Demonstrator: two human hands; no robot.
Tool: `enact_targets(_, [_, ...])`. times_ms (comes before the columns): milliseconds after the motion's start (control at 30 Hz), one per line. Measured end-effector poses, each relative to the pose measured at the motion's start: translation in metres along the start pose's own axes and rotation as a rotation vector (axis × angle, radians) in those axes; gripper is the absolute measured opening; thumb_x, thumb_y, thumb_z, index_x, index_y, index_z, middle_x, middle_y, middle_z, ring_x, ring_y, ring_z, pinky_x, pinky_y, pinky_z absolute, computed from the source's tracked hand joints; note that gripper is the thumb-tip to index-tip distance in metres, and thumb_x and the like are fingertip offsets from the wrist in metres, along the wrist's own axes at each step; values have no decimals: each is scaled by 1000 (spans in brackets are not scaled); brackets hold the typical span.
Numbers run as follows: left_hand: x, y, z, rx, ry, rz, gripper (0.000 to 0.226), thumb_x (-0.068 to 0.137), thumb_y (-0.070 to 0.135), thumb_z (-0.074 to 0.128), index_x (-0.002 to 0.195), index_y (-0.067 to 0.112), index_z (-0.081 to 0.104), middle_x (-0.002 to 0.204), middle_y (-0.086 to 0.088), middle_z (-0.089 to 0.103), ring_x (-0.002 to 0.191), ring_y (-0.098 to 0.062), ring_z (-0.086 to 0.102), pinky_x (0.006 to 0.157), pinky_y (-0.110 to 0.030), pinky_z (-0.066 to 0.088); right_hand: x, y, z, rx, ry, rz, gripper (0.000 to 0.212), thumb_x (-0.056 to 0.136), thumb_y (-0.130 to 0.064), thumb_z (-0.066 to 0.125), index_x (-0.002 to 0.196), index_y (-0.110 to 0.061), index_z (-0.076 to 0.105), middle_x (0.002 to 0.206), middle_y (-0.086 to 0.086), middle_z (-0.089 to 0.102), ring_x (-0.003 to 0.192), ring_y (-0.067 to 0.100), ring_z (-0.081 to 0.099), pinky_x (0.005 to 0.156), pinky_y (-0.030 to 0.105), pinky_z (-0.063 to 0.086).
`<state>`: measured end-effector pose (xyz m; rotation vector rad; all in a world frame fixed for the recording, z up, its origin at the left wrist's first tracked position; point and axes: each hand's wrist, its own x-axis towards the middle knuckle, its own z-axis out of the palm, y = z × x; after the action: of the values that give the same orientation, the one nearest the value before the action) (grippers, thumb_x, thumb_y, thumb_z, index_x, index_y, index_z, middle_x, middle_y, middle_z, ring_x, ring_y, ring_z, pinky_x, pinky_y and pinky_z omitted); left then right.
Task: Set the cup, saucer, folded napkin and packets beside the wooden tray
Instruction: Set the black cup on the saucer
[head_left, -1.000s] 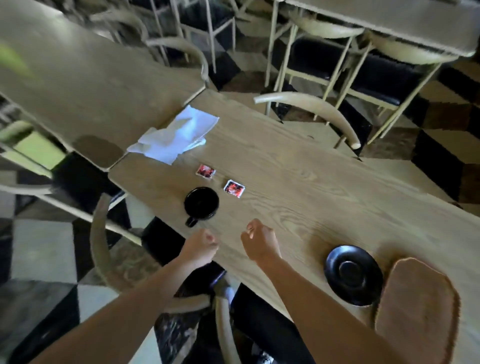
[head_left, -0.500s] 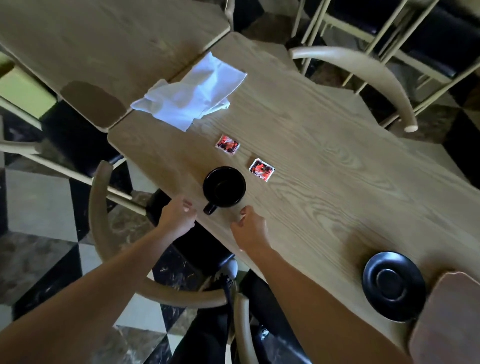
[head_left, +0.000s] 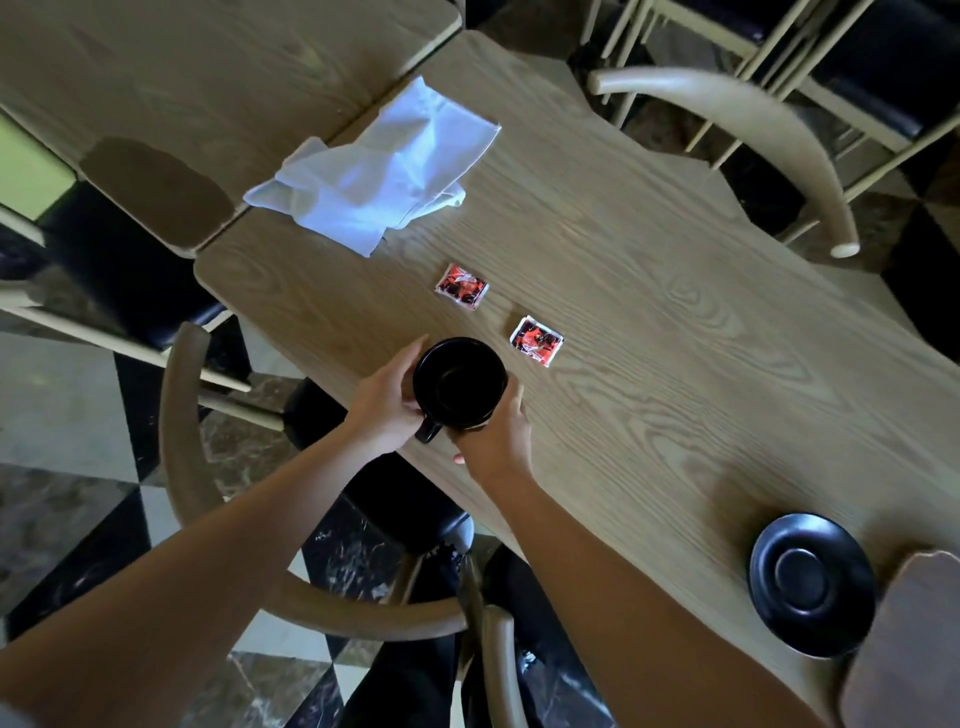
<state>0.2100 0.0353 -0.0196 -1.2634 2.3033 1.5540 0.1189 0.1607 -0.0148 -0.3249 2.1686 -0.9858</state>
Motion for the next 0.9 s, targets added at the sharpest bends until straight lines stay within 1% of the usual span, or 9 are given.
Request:
enact_targets(67, [0,0,1,21,-25,23,78,81,9,71,142,40,34,142,10,51,106,-11,66,99,-40,52,0,1,-1,14,-15,19,72,70,2,71,123,-30,34,121,6,49,96,31,61,41,35,58])
enact_targets(167, [-6,-1,3,42,-13,45,69,78,12,72,135,38,43,127,12,60,119,-12,56,102,-38,49,-4,4,-5,13,-34,44,73,68,5,70,122,-29,35,119,7,50,97,31,61,43,33,59])
enact_targets(300, [-27,6,16,12,-12,50,66,75,12,74,132,33,47,121,12,60,118,-14,56,101,-41,49,-18,12,-19,-50,-43,39,80,63,7,71,127,-24,35,118,4,51,103,26,59,71,43,61])
enact_targets(367, [-39,13,27,19,6,63,65,74,10,74,130,29,47,118,10,61,115,-15,57,99,-40,50,-28,18,-31,-74,-33,36,83,63,9,71,131,-22,35,118,4,51,104,24,56,77,42,58])
enact_targets(533, [-67,42,61,3,37,112,64,72,0,73,128,18,47,117,1,59,112,-19,57,92,-32,49,-51,33,-69,-56,19,0,82,63,10,69,132,-22,37,119,7,52,102,27,57,73,44,59])
enact_targets(633, [-82,60,81,5,23,149,69,63,15,78,125,23,47,115,0,63,105,-22,64,90,-45,55,-69,43,-96,-61,52,-3,77,64,7,64,127,-27,35,114,6,54,93,33,63,60,49,60])
enact_targets(700, [-90,72,95,2,1,166,74,55,26,78,121,26,47,115,1,62,101,-23,66,87,-47,56,-80,52,-117,-58,67,-3,75,66,5,60,126,-30,33,113,6,56,87,35,67,59,51,59])
enact_targets(800, [-104,97,120,68,-18,209,73,59,11,79,123,22,46,120,-4,62,97,-27,68,87,-46,55,-97,68,-149,-49,129,-12,71,67,0,59,126,-30,35,110,6,59,86,35,67,59,45,59])
enact_targets(900, [-115,120,147,98,-9,271,71,61,4,80,124,16,48,116,-6,64,103,-25,64,90,-42,54,-114,83,-178,-22,193,-1,65,68,-6,59,125,-29,38,105,4,62,88,32,66,58,36,51])
